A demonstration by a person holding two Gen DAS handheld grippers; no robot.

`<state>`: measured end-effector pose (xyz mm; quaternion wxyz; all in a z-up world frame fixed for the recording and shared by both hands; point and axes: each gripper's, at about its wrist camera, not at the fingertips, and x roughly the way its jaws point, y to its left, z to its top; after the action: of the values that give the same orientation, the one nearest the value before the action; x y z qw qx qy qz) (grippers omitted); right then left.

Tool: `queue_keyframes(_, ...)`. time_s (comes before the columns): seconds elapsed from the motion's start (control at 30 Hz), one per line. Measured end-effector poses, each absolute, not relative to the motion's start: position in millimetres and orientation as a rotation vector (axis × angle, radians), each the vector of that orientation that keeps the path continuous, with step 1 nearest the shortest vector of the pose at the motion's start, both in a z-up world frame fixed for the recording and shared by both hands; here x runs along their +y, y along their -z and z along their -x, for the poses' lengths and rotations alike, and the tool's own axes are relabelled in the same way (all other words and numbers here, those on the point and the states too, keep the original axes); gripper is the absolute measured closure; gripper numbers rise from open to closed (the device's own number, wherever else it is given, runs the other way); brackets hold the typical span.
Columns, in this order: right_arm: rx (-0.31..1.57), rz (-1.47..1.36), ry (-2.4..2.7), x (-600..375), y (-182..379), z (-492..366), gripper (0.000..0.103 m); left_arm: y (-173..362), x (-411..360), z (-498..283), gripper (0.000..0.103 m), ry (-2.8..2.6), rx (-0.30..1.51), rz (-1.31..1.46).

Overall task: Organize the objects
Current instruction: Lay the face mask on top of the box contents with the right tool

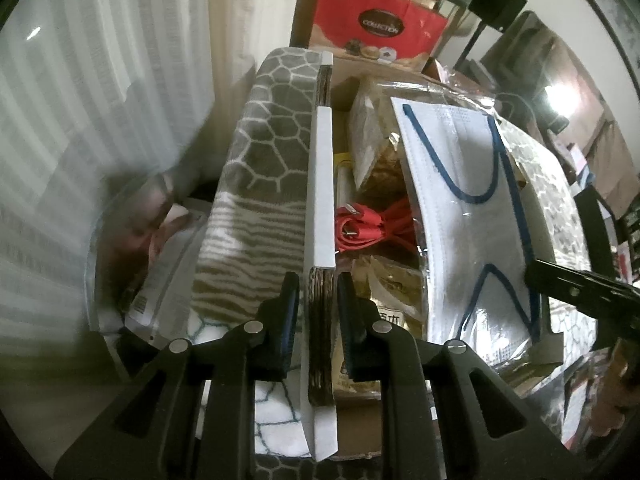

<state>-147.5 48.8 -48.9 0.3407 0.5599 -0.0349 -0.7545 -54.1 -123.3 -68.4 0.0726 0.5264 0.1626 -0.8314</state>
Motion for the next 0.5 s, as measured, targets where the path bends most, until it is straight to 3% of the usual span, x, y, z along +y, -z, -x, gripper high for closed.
queue_keyframes(0.27, -0.183, -1.391, 2.003, 72.0, 32.8, 154.7, 0.079, 69.9, -120.6, 57.8, 0.084, 2.501, 0.476, -1.582)
queue_keyframes(0.33, -0.180, -1.378, 2.014, 75.0, 30.5, 151.5, 0.070, 71.0, -120.1, 58.2, 0.085, 2.503, 0.472, -1.588)
queue_keyframes(0.5, -0.204, -1.326, 2.064, 90.5, 14.8, 149.2, 0.068, 72.2, -124.2, 59.8, 0.089, 2.501, 0.494, -1.592)
